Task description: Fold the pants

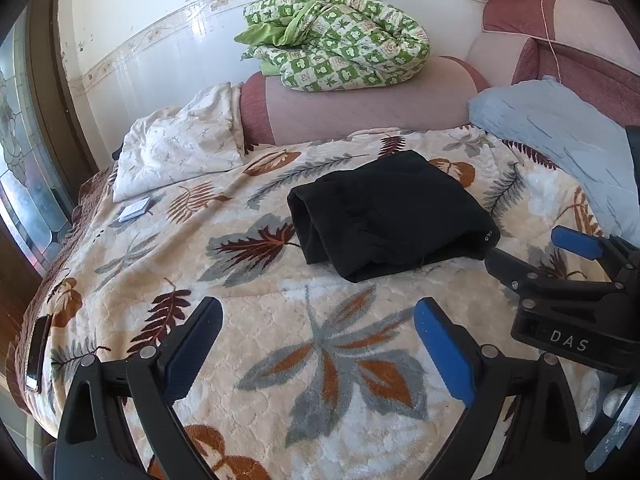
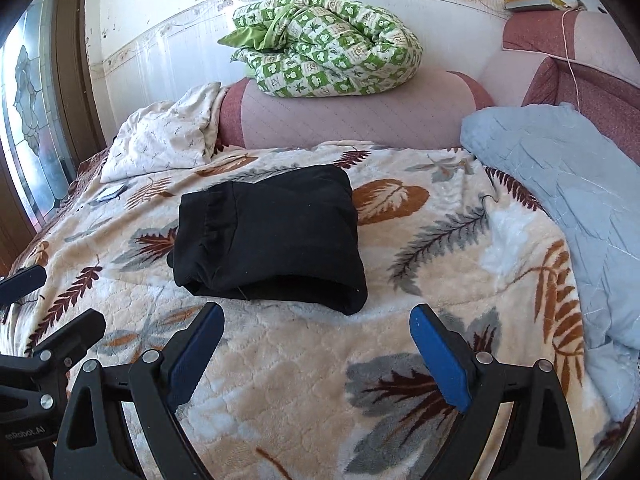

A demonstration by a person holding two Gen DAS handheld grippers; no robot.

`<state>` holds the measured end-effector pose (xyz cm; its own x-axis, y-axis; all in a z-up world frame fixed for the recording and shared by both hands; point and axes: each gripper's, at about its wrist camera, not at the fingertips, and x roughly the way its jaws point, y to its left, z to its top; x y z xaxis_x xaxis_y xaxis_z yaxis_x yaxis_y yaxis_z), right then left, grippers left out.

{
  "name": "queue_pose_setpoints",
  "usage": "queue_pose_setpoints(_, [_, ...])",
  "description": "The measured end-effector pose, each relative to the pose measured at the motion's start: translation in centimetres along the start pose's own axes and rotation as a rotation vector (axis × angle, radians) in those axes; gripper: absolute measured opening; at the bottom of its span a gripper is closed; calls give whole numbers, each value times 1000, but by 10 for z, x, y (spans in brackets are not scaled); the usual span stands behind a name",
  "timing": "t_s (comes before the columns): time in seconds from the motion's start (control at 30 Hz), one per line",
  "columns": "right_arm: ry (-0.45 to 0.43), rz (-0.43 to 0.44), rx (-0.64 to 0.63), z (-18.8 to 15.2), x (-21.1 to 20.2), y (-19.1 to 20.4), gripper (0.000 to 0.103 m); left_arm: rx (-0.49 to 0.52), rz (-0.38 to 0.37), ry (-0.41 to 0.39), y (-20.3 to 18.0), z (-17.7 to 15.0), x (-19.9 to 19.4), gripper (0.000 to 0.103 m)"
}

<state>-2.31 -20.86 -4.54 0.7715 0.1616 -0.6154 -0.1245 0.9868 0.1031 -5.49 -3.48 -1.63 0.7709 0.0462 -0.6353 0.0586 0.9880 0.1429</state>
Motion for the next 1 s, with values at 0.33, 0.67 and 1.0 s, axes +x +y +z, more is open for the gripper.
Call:
queue_pose_setpoints(0.33, [4, -9, -13, -3, 0, 3, 97, -8, -12, 19, 0, -3, -1, 96])
queue_pose_setpoints(0.67, [17, -12, -22, -6, 3, 9, 97, -13, -24, 39, 1, -9, 7, 96])
queue_pose_setpoints(1.0, [40, -18, -34, -8, 10, 12, 97, -31, -37, 62, 6, -11, 16, 96])
